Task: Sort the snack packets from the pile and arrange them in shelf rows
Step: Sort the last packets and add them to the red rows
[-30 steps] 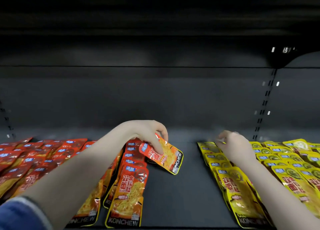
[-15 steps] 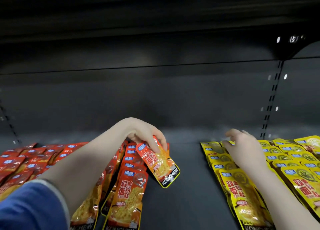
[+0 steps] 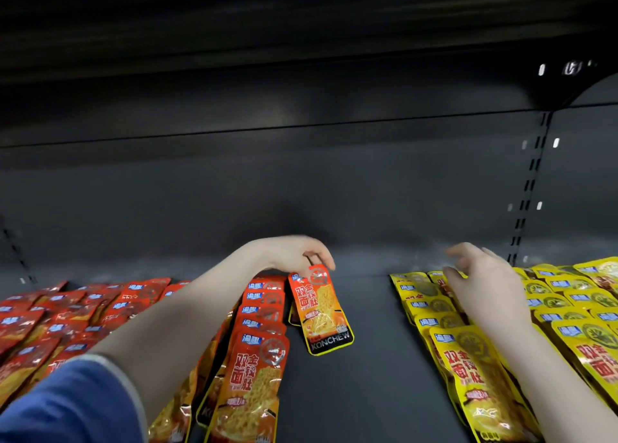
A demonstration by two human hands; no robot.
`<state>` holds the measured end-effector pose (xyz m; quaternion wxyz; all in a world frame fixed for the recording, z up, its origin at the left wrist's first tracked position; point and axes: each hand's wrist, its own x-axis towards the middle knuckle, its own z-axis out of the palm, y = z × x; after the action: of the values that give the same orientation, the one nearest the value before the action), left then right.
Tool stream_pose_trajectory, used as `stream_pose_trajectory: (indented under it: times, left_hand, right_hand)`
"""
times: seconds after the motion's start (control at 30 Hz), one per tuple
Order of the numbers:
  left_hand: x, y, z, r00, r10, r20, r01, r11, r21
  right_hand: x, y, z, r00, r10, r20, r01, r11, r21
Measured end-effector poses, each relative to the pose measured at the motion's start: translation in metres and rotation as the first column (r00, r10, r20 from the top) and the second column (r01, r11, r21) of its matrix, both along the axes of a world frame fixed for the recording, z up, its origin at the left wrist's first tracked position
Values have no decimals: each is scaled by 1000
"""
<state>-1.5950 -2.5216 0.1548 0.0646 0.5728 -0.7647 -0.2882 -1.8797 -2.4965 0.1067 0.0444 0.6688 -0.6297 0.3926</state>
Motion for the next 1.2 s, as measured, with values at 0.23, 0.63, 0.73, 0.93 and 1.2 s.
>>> stream_pose_trajectory:
  times: [0.23,0.63,0.73,0.93,1.2]
  left_hand:
    - [0,-2,-6,997,-66,42,69,994,-85]
    - [0,3,-3,992,-69,-105,65,997,-45]
    - [0,4,-1,996,-63,-57,62,998,-20]
    - [-3,3,-19,999,-33,10,34,992,-123]
    - [-5,8,-39,993,97,-66,-109,968,-227]
  right_hand:
    - [0,0,-1,1000,-17,-17,18,1000,21]
    - [1,-2,-4,996,-10,-88,17,996,88]
    - [1,-1,-4,995,-12,-95,21,996,92]
    - [1,-1,-4,995,-15,-100,24,996,87]
    - [3,1,-3,988,-19,-156,32,996,79]
